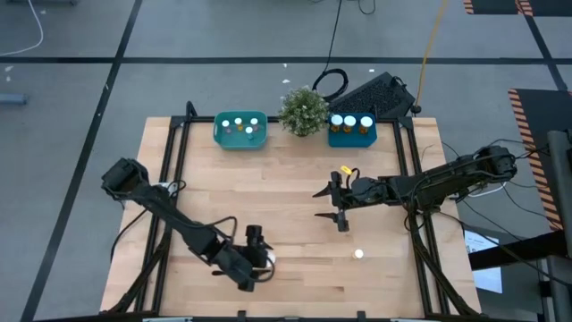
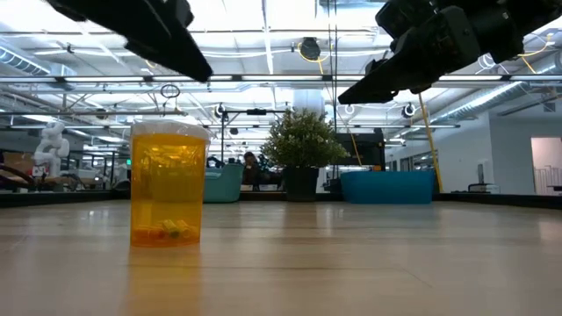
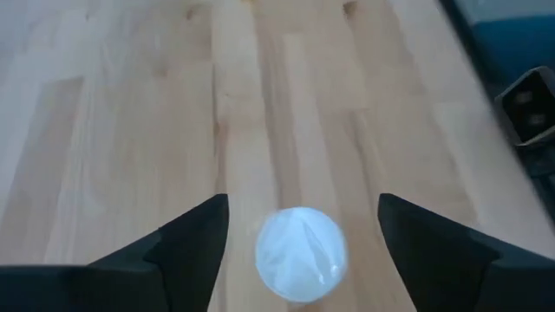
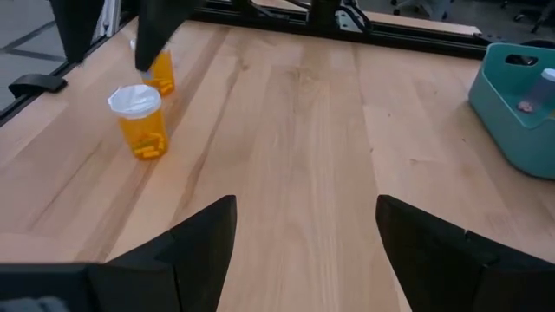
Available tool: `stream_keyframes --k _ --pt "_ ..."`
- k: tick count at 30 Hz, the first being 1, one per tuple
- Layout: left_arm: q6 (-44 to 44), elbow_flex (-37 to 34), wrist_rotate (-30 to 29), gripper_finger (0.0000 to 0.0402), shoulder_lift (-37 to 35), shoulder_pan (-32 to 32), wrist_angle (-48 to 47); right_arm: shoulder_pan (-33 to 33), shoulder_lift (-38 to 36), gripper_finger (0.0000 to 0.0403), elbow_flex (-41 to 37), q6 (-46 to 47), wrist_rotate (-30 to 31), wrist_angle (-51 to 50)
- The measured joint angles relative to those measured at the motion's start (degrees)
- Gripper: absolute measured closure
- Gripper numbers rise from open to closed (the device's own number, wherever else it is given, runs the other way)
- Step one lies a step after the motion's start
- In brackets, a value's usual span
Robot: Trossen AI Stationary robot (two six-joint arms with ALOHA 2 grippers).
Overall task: Pick and place medicine bottles into bin by pill shape (circle, oval)
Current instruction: Put the big orange pill bottle into the blue bin
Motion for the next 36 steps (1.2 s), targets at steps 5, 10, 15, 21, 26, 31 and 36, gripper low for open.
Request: stream_keyframes --k 5,10,15,21,26,31,36 --pt "-0.79 4.22 2.87 0.0096 3.53 0.75 -3.83 0.05 0.0 0.0133 0.0 3.77 -0.11 -0.15" --pt "-2.61 6.0 5.51 0.0111 5.74 1.43 -7.71 0.91 0.0 0.0133 0.0 5.66 -0.11 -0.61" --pt "-3.03 5.82 5.1 0.012 7.49 2.28 -8.07 2.0 0.0 0.0133 0.0 6.69 -0.07 -0.44" --pt "-3.13 5.69 3.97 0.0121 7.9 3.11 -10.2 3.46 0.0 0.0133 0.0 8.51 -0.04 -0.66" --pt "-3.84 5.69 5.1 0.0121 7.86 3.08 -10.1 4.58 0.0 0.0133 0.0 8.68 -0.04 -0.64" --pt "-10.8 5.69 5.82 0.0121 7.17 2.91 -11.24 5.29 0.0 0.0133 0.0 9.98 0.26 -0.5" --pt "-18.31 8.65 6.2 0.0122 4.87 1.82 -20.72 5.28 0.0 0.0133 -0.01 11.88 0.38 -1.22"
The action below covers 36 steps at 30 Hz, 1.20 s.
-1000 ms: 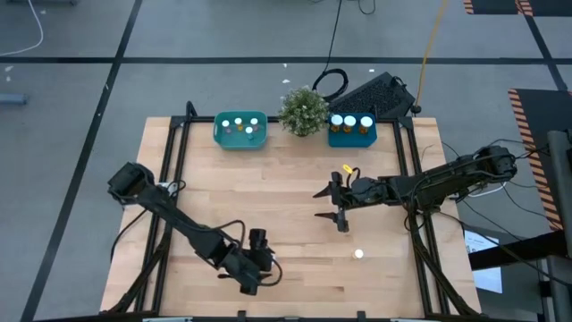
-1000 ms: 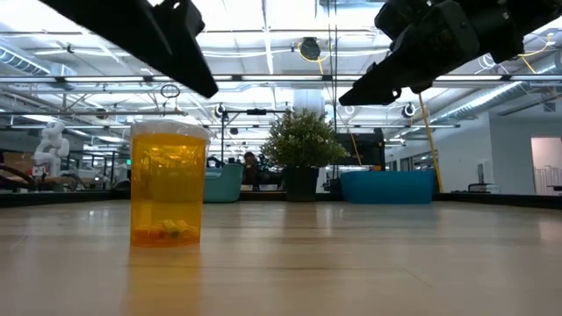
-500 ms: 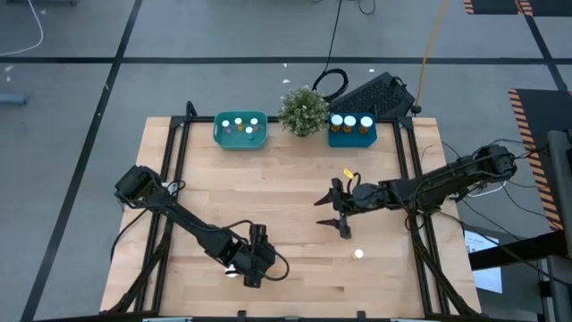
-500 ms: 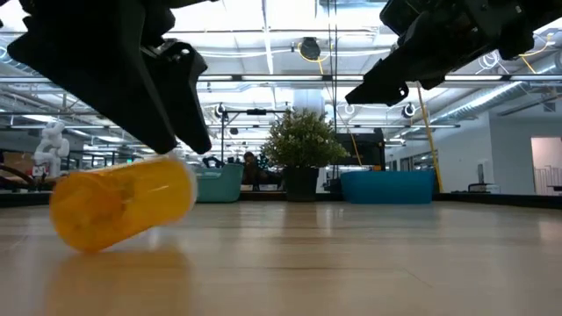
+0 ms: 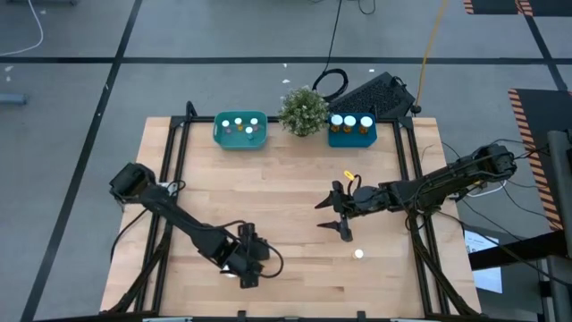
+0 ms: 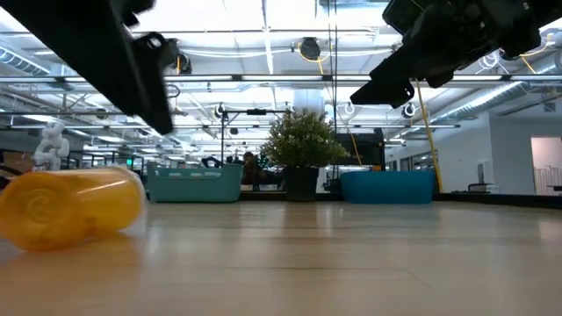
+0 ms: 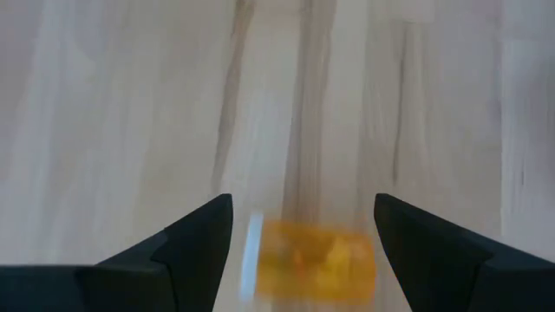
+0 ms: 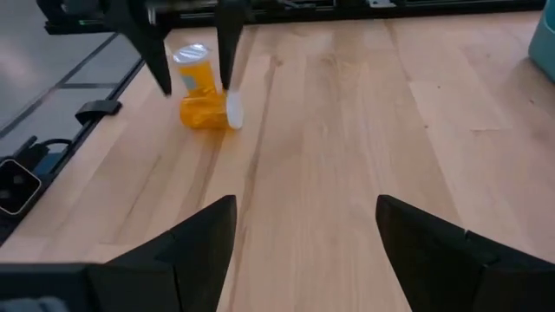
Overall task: Pick and place medicine bottles into bin by pill shape (circle, oval)
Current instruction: Put the big orange pill bottle into the blue bin
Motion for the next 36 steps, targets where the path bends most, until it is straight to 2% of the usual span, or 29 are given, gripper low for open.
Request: stream_keyframes --k 5,11,15,19,27,32,36 --pt "-6.01 4.27 -0.05 0.0122 -2.18 -2.31 -12.85 0.01 0.0 0.0133 -0.01 3.44 0.06 0.62" --pt "-15.79 4.3 0.66 0.0122 -3.25 -7.25 -19.33 1.25 0.0 0.0133 -0.01 5.56 1.04 0.24" --pt "-20.17 4.27 0.61 0.0122 -3.24 -8.26 -17.92 1.91 0.0 0.0133 -0.01 4.22 4.85 0.24" --pt "-23.32 4.27 0.15 0.0122 -3.24 -5.41 -16.16 1.84 0.02 0.0133 -0.01 3.82 5.76 0.35" --pt "-32.79 4.27 6.04 0.0122 -2.83 2.66 -14.79 1.86 0.02 0.0133 -0.01 5.11 8.26 0.34" --pt "-35.94 4.28 9.98 0.0121 -0.91 4.46 -13.76 2.21 0.02 0.0133 -0.01 8.06 8.66 -0.1" --pt "-37.62 4.28 10.58 0.0121 1.32 4.81 -11.75 4.11 0.02 0.0133 -0.04 8.3 8.67 -0.79"
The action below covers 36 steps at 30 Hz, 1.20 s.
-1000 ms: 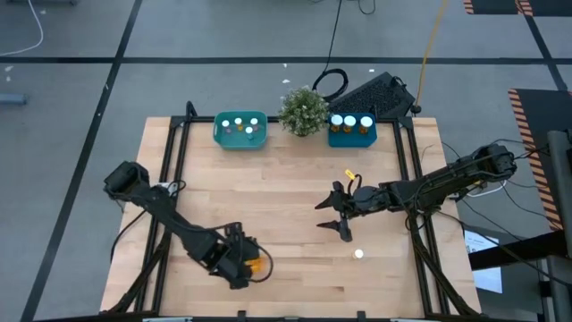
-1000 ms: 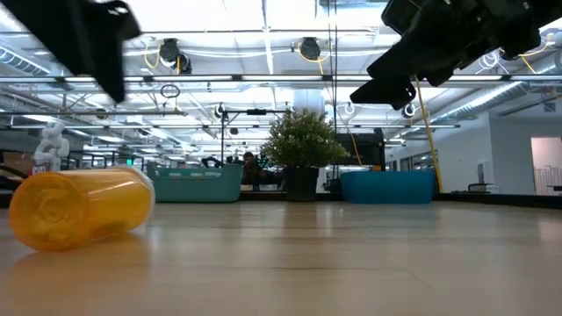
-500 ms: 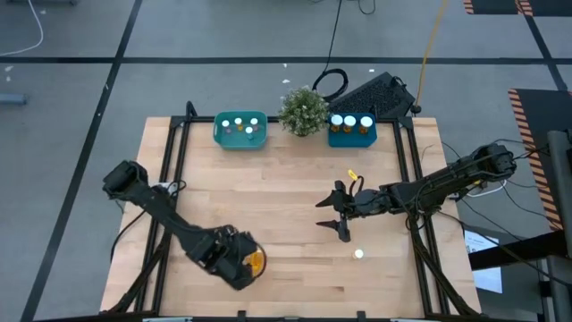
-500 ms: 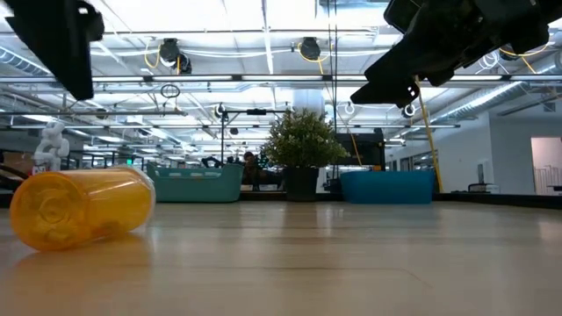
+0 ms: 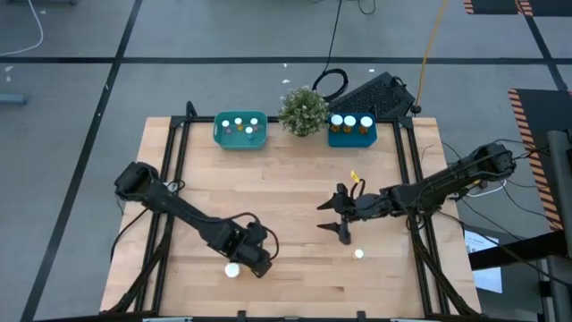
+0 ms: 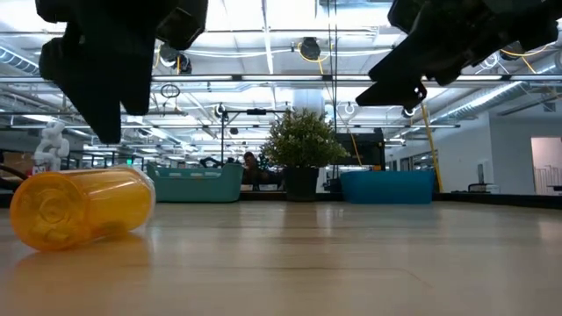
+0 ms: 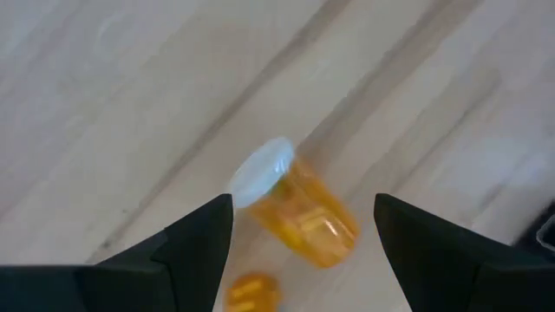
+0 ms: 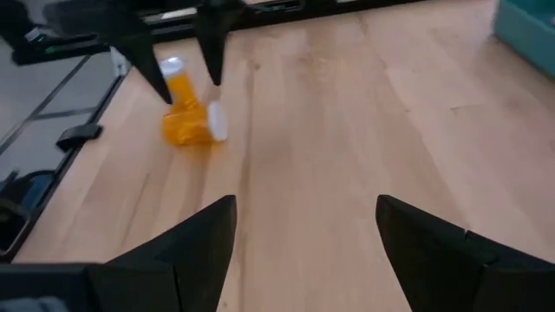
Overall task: Pick and place medicine bottles into bin by pill shape (circle, oval)
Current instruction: Put the big orange pill bottle into the blue bin
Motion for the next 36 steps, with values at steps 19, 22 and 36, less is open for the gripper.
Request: stream_keyframes --k 19,22,36 --pt "-5.33 -0.05 2.39 0.0121 7.54 2.44 0.15 3.39 0.0 0.0133 0.02 -0.91 0.0 1.28" --pt "-5.35 -0.05 2.82 0.0121 8.29 2.57 0.09 3.39 0.0 0.0133 0.02 -1.02 0.0 1.31" --pt "-3.89 -0.03 2.92 0.0121 8.16 2.57 -0.12 3.39 0.0 0.0133 0.02 -1.33 0.0 1.42"
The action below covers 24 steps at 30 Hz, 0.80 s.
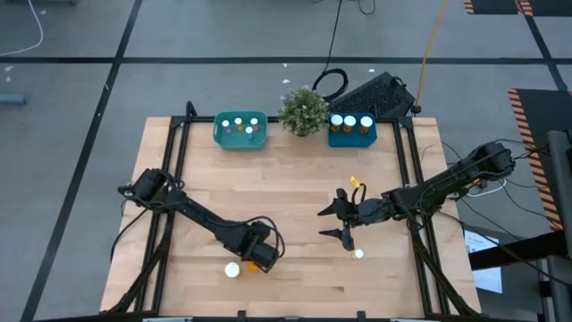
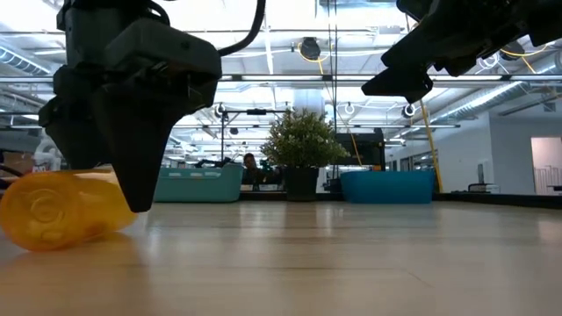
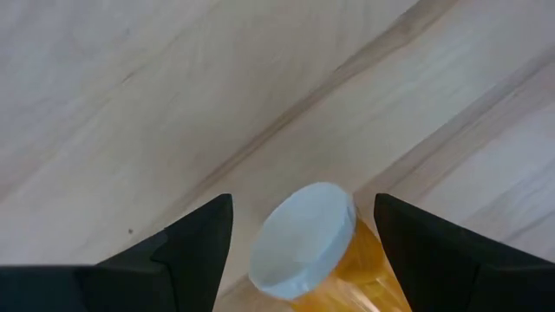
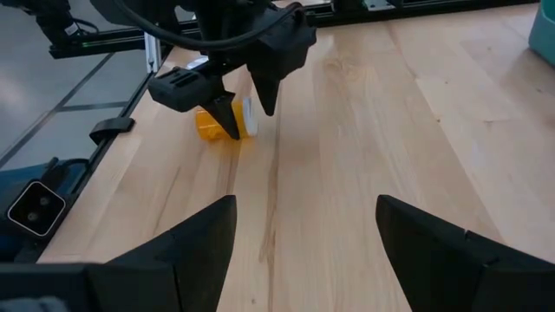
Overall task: Pick and place medicine bottles into bin by pill shape (circle, oval)
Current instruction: Put the big orange pill bottle into the blue bin
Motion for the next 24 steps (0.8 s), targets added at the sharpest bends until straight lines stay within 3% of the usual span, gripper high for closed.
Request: stream_keyframes --k 12,21,24 --pt "-5.28 0.0 0.86 0.0121 0.0 2.47 -3.16 0.0 0.0 0.0133 0.0 -0.14 -0.02 -0.04" --pt "-2.06 0.0 0.97 0.0121 -5.58 4.34 -4.39 -0.02 0.0 0.0133 0.0 -3.77 -0.2 -0.33" --pt "5.8 0.02 0.43 0.0121 -8.91 3.33 -4.38 -0.02 0.0 0.0133 0.0 -4.37 -0.36 -1.7"
